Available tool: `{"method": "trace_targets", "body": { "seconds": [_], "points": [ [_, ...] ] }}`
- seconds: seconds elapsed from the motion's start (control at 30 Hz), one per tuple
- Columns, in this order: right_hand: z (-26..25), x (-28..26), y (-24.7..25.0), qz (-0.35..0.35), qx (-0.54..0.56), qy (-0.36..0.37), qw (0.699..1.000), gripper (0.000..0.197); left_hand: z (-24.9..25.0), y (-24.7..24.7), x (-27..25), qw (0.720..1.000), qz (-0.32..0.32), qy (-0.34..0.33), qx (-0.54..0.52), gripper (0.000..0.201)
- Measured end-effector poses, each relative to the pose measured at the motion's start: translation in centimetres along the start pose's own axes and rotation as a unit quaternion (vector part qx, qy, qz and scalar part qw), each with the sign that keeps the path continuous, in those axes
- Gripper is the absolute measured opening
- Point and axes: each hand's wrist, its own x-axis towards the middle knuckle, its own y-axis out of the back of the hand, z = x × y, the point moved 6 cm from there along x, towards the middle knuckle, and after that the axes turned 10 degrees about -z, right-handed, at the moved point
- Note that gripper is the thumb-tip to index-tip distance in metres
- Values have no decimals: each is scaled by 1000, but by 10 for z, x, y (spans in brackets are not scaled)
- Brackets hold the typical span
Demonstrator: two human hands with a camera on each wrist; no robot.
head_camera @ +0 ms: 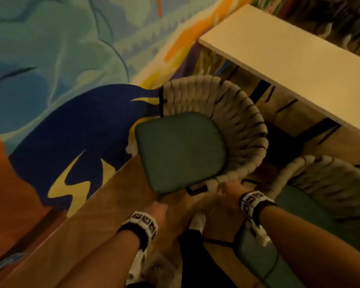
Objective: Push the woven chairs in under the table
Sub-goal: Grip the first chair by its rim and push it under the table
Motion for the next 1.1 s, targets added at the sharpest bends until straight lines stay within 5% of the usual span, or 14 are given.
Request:
{"method": "trace_targets", "body": {
  "seconds": [0.07,0.27,0.47,0.6,0.87,0.97,1.1],
  "points": [
    [41,8,35,19,-25,-34,999,42,49,18,38,998,19,-24,57,26],
    [149,59,114,46,-119,-56,990,60,161,39,148,995,-15,-65,70,75],
    [189,110,124,50,-283,-22,957,62,191,37,204,989,-18,-39,141,56],
    [193,109,120,86,-253,-20,964,50,191,37,203,987,-29,-29,153,48],
    [186,87,80,58,-138,-20,989,60,153,69,202,960,-63,-73,264,63],
    [159,83,58,51,-48,-43,997,58,122,101,209,944,-65,-87,311,61],
    [78,90,38,114,123,-52,984,39,69,166,218,922,6,-51,384,33]
  ]
}}
